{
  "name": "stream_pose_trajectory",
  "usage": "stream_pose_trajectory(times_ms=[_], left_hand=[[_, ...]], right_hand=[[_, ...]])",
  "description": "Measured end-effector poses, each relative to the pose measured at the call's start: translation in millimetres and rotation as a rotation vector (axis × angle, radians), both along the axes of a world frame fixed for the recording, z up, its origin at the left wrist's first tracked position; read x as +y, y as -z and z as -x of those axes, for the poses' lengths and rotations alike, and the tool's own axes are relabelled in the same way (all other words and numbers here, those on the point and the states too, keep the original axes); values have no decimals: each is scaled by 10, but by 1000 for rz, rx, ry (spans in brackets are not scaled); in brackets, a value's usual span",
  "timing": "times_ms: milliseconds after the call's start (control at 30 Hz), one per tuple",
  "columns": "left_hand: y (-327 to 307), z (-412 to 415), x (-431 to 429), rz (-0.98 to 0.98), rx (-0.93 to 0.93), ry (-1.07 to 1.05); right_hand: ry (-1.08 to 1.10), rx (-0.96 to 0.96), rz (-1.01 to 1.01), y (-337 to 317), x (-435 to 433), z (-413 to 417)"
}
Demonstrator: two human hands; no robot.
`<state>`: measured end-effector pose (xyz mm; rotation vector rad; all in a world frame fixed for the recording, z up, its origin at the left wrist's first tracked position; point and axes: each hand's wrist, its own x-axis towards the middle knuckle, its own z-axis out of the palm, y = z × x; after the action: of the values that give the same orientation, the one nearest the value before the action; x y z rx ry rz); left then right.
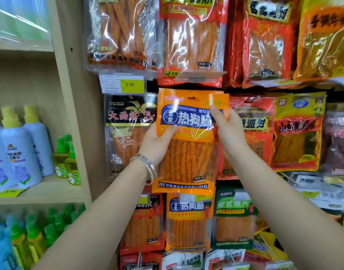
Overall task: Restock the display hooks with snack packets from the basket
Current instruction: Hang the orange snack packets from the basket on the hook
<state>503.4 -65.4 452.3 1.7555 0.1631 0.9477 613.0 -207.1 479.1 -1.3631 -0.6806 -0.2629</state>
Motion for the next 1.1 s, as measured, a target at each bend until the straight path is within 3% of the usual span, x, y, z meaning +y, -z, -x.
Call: stream_pose_trajectory(times_ms=[133,267,533,700,800,900,1000,1100], left_hand=[[-212,-19,-37,-206,-194,-43],[-458,-64,-82,-484,-186,-146],[-418,-149,-87,-528,-195,-154],[82,-254,33,-751,67,-212],[440,-302,103,-924,193,-308],[683,-352,157,-1095,296,-405],[774,-401,227,-1203,398,-443],[731,-470,296,-1231,435,-507]], right_hand=[[31,-82,-29,-90,-42,-42],[69,-134,21,-197,-14,-78],[66,-117,58,-136,96,-246],[302,-365,85,186,92,-286],[484,-644,236,526,47,-328],[550,-865,527,878,-18,-388],[541,-934,790,1095,-73,-462],[557,-927,906,1045,-48,-519]])
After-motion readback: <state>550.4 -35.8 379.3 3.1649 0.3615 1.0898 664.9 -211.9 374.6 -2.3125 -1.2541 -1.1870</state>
